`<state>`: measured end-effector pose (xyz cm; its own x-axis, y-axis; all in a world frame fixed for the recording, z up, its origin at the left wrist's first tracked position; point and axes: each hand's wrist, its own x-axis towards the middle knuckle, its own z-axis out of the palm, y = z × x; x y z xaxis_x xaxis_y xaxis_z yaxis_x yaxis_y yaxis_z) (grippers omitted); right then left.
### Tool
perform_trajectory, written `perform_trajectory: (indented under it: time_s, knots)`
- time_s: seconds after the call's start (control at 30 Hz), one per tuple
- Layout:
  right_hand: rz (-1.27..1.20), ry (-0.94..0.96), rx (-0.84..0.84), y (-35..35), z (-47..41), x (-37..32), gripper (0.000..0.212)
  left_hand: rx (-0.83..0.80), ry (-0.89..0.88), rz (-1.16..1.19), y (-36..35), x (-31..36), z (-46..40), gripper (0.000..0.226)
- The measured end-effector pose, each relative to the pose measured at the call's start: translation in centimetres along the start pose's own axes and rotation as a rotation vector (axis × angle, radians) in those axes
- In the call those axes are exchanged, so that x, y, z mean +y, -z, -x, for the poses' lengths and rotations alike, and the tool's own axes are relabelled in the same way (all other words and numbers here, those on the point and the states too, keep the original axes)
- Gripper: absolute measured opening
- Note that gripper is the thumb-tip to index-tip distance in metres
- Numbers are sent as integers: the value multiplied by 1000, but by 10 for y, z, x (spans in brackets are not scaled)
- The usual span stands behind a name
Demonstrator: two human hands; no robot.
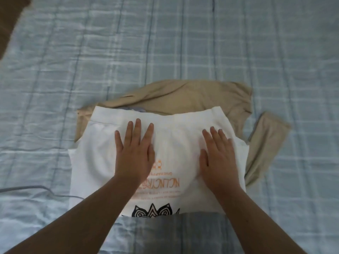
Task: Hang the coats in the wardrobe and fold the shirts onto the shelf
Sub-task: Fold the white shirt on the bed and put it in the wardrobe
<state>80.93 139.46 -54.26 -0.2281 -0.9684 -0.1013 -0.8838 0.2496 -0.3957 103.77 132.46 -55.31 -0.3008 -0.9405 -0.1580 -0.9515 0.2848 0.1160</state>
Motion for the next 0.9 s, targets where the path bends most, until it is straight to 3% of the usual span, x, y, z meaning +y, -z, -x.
perform_trajectory:
  time_s: [0.13,0.3,0.47,0.63,0.73,0.8,0.9]
  knots:
    - [-101,-229,87,7,54,31,52,-5,-245,83,6,70,10,57]
    - [-431,-598,106,5,99,61,52,-160,-504,129,-5,159,13,62]
    - [-621,-720,2,15,101,63,26,-286,-267,414,-4,212,10,51]
    - [-778,-747,-62,24,100,57,11,-247,-80,303,-1,247,-8,57]
    - [-734,-637,31,25,104,47,33,-258,19,268,2,264,-16,70]
    - [-761,-609,28,29,106,39,49,-238,55,239,7,267,-22,61]
    - [-819,-591,25,33,113,24,60,-211,108,396,22,247,-31,41]
